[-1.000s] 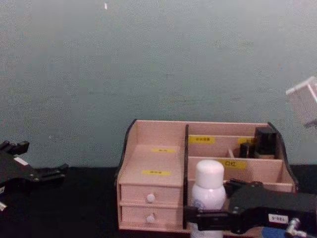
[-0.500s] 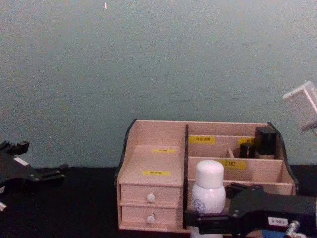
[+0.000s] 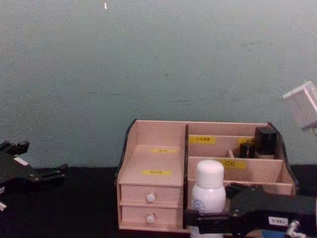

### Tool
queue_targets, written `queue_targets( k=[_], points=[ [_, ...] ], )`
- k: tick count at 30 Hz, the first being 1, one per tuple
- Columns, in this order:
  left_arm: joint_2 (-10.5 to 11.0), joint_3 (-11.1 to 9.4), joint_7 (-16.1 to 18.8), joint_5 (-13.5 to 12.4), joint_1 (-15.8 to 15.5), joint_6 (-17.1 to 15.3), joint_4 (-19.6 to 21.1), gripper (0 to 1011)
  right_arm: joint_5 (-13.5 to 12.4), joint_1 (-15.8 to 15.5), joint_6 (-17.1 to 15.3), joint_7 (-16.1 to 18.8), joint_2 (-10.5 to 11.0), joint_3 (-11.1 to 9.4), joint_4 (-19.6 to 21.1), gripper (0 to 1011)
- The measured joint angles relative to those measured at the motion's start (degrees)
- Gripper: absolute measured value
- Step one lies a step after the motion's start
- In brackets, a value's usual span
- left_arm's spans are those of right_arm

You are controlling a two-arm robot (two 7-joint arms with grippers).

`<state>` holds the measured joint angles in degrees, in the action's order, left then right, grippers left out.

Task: Pick up the facial cleanser and watermelon frost from the table and place them into the tiered storage box.

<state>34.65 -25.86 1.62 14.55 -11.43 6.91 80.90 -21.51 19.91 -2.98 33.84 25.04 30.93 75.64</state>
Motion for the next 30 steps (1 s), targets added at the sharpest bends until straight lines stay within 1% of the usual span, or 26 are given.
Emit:
queue_targets(
  k=[3, 7, 9, 10, 12, 13, 15, 16, 18, 30],
  points=[
    [0.0, 0.0, 0.0, 0.0, 0.0, 0.0, 0.0, 1001, 0.0, 0.0, 0.0, 0.0, 0.0, 0.0, 0.0, 978],
    [0.0, 0.0, 0.0, 0.0, 0.0, 0.0, 0.0, 1001, 0.0, 0.0, 0.0, 0.0, 0.0, 0.0, 0.0, 885],
    [0.0, 0.0, 0.0, 0.0, 0.0, 0.0, 0.0, 1001, 0.0, 0.0, 0.0, 0.0, 0.0, 0.0, 0.1, 859],
    [0.0, 0.0, 0.0, 0.0, 0.0, 0.0, 0.0, 1001, 0.0, -0.1, 0.0, 0.0, 0.0, 0.0, 0.1, 800],
    [0.0, 0.0, 0.0, 0.0, 0.0, 0.0, 0.0, 1001, 0.0, -0.1, 0.0, 0.0, 0.0, 0.0, 0.1, 763],
    [0.0, 0.0, 0.0, 0.0, 0.0, 0.0, 0.0, 1001, -0.1, -0.1, 0.0, 0.0, 0.0, 0.0, 0.1, 707],
    [0.0, 0.0, 0.0, 0.0, 0.0, 0.0, 0.0, 1001, -0.1, -0.1, 0.1, 0.0, 0.0, 0.0, 0.1, 678],
    [0.0, 0.0, 0.0, 0.0, 0.0, 0.0, 0.0, 1001, 0.0, -0.1, 0.1, 0.0, 0.0, 0.0, 0.1, 629],
    [0.0, 0.0, 0.0, 0.0, 0.0, 0.0, 0.0, 1002, 0.0, -0.1, 0.1, 0.0, 0.0, 0.0, 0.1, 596],
    [0.0, 0.0, 0.0, 0.0, 0.0, 0.0, 0.0, 1001, 0.0, -0.1, 0.1, 0.0, 0.0, 0.0, 0.1, 594]
  ],
)
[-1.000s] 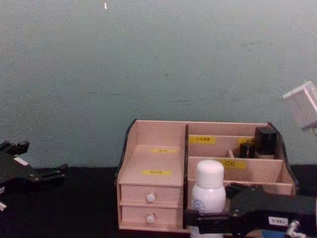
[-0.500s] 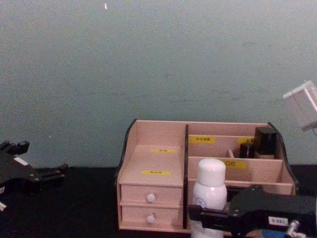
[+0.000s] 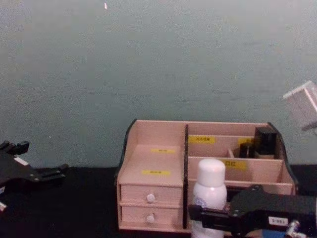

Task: Pick up the facial cleanser and watermelon frost from the table and place them into the tiered storage box.

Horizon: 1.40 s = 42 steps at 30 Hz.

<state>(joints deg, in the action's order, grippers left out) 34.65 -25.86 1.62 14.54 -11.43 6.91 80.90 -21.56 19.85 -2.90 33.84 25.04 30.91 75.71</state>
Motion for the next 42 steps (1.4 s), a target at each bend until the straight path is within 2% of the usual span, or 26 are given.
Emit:
queue_targets(
  k=[11, 19, 24, 29, 35, 42],
  points=[
    [0.0, 0.0, 0.0, 0.0, 0.0, 0.0, 0.0, 1001, -0.5, -0.2, 1.0, 1.5, 1.0, -0.2, 1.1, 594],
    [0.0, 0.0, 0.0, 0.0, 0.0, 0.0, 0.0, 1001, -4.1, -0.1, -0.5, 3.1, 2.6, -1.5, 4.9, 594],
    [0.0, 0.0, 0.0, 0.0, 0.0, 0.0, 0.0, 1001, -5.8, 1.1, -0.6, 2.7, 2.6, -2.5, 6.1, 594],
    [0.0, 0.0, 0.0, 0.0, 0.0, 0.0, 0.0, 1001, -6.0, 3.1, 0.1, 0.8, 1.7, -3.2, 5.9, 594],
    [0.0, 0.0, 0.0, 0.0, 0.0, 0.0, 0.0, 1001, -4.0, 6.7, 0.7, -3.8, -0.6, -3.9, 3.5, 594],
    [0.0, 0.0, 0.0, 0.0, 0.0, 0.0, 0.0, 1001, -1.8, 9.3, 0.9, -6.6, -2.8, -4.5, 0.2, 594]
  ],
)
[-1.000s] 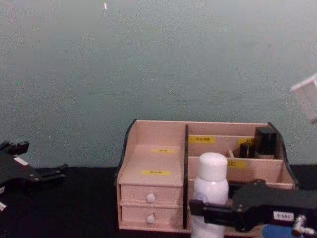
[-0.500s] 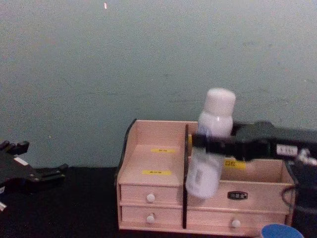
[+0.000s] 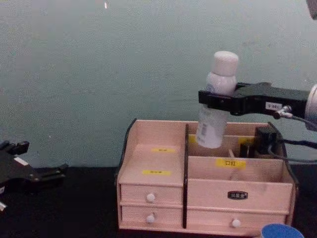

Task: Pick up the facial cleanser and watermelon frost from the table and place them into the tiered storage box.

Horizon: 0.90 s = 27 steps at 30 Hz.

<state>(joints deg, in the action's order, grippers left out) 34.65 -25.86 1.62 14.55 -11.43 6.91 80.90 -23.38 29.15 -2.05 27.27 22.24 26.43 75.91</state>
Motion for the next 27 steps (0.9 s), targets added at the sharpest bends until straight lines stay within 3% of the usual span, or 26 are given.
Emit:
queue_targets(
  k=[15, 27],
  points=[
    [0.0, 0.0, 0.0, 0.0, 0.0, 0.0, 0.0, 1001, 3.9, 4.2, 0.6, -1.3, -3.8, -0.9, -8.9, 594],
    [0.0, 0.0, 0.0, 0.0, 0.0, 0.0, 0.0, 1001, 5.9, 5.5, 1.1, -0.8, -5.4, -1.1, -13.1, 593]
  ],
)
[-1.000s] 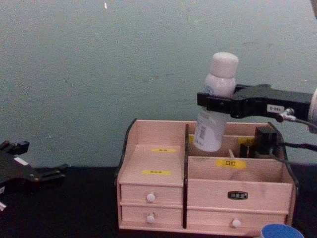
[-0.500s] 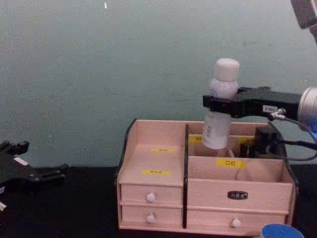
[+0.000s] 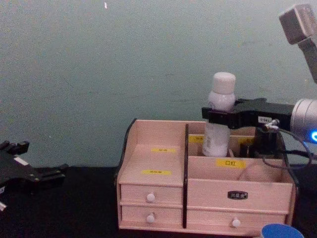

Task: Pick up the facial cleanser and watermelon frost from the table and place them into the tiered storage box.

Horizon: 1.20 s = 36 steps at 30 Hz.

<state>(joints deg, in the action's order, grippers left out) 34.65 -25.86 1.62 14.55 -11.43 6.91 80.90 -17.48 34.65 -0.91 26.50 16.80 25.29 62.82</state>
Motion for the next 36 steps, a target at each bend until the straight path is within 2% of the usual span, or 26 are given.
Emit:
queue_targets(
  k=[16, 36],
  points=[
    [0.0, 0.0, 0.0, 0.0, 0.0, 0.0, 0.0, 1001, 2.5, 0.9, -1.0, 1.2, -1.0, 0.6, -3.6, 594],
    [0.0, 0.0, 0.0, 0.0, 0.0, 0.0, 0.0, 1001, 2.9, 0.9, -2.0, 1.7, -1.2, 0.2, -4.6, 594]
  ],
)
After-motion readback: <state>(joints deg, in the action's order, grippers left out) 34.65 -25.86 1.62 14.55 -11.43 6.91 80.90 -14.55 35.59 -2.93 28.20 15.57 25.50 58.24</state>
